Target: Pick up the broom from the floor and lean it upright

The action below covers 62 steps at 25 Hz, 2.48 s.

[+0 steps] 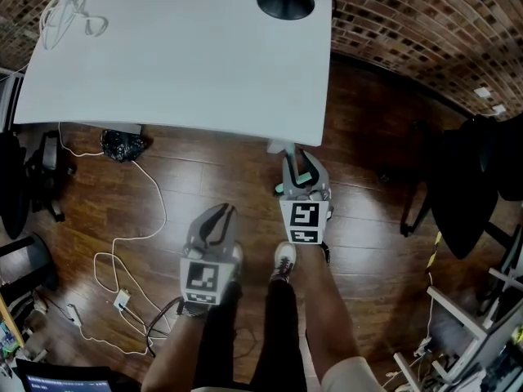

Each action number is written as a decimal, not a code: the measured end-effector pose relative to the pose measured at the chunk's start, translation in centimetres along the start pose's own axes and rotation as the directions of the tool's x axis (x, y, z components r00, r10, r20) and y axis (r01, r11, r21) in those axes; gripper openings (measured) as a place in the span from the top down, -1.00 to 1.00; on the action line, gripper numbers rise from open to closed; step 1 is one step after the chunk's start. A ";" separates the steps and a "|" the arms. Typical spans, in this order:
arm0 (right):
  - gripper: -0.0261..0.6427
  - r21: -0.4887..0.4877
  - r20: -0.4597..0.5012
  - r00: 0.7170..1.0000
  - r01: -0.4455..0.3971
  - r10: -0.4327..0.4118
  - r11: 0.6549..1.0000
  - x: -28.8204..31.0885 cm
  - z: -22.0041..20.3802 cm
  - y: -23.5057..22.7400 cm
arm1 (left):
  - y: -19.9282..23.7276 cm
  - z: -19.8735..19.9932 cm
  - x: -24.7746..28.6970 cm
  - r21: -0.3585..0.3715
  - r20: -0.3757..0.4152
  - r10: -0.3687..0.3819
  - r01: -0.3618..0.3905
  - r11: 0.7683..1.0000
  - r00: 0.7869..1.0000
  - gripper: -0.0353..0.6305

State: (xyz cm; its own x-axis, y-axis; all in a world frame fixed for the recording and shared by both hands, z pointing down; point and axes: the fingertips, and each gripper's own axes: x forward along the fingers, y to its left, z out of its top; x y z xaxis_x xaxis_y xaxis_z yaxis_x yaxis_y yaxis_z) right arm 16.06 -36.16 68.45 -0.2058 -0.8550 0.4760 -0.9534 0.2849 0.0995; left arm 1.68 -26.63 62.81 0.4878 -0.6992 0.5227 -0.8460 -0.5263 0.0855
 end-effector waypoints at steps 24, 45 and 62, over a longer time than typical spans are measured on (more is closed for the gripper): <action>0.64 0.106 -0.039 0.999 -0.015 0.020 0.994 -0.4 -0.3 2.6 | 0.7 -1.0 -0.3 0.002 -0.013 -0.009 0.009 1.000 1.000 0.79; 0.60 0.290 -0.095 0.994 0.088 -0.063 0.953 -0.4 -1.6 -0.6 | 1.4 -1.5 -0.7 0.013 -0.012 -0.019 0.019 1.000 1.000 0.79; 0.54 0.144 -0.040 0.999 0.042 -0.037 0.989 0.4 -1.4 -0.7 | 0.5 -2.5 0.0 0.014 -0.035 -0.029 0.030 0.999 0.999 0.79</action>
State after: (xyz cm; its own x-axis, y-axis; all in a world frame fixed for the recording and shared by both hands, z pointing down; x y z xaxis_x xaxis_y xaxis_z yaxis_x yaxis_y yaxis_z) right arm 16.97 -36.05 69.78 -0.1614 -0.8468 0.5068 -0.9831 0.1829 -0.0076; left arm 0.74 -25.66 64.92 0.5046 -0.6663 0.5490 -0.8279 -0.5537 0.0889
